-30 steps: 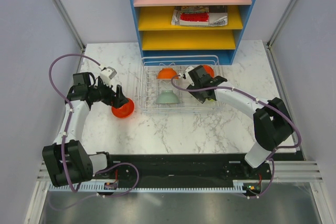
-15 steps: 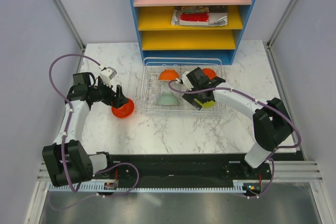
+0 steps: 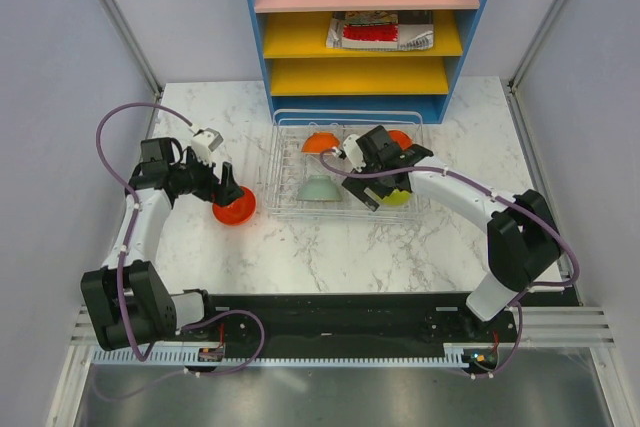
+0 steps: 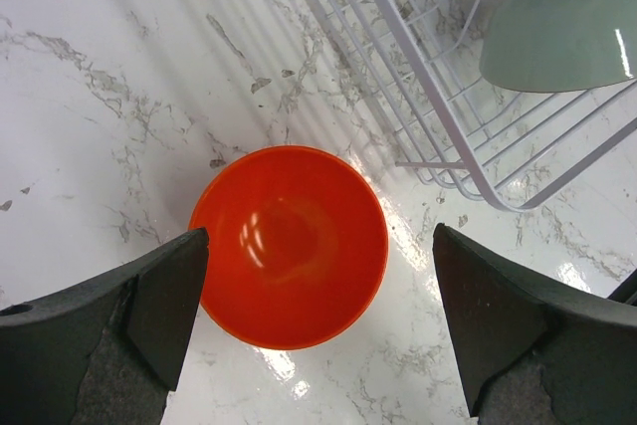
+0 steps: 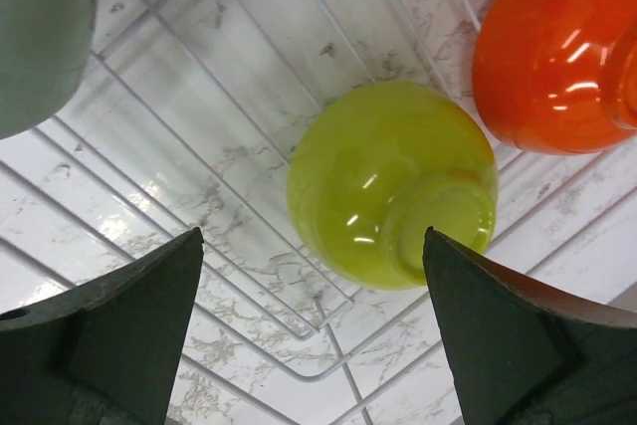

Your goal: Load the bowls into the dish rack

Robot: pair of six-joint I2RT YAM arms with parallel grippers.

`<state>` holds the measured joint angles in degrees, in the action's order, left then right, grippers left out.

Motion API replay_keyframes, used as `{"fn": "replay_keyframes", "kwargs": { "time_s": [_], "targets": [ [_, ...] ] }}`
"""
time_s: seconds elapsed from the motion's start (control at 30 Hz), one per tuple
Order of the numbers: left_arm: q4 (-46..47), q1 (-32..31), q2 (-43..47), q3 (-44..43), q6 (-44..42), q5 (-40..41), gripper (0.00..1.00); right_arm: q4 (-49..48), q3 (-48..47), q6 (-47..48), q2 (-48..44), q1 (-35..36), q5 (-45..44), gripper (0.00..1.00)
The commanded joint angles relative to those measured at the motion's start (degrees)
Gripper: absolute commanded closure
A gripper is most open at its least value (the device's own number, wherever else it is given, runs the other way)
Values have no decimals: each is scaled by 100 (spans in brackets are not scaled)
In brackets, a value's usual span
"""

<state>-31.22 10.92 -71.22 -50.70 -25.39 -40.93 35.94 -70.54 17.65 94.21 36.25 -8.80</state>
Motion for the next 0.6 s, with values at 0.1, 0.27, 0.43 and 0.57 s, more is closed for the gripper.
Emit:
{"fn": "replay_keyframes", "kwargs": {
  "time_s": [0.1,0.27,0.43,0.57],
  "targets": [
    [99,68,-58,-11,-353,427,0,132,-267,-165,-114,-468,1073,2],
    [134,103,-155,77,-511,507,0,-78,-258,-218,-236,-628,1196,2],
    [143,121,-383,113,-608,480,3,-455,-293,-323,-527,-654,1091,2],
    [125,130,-568,130,-695,507,9,-755,-346,-473,-352,-689,679,2]
  ]
}}
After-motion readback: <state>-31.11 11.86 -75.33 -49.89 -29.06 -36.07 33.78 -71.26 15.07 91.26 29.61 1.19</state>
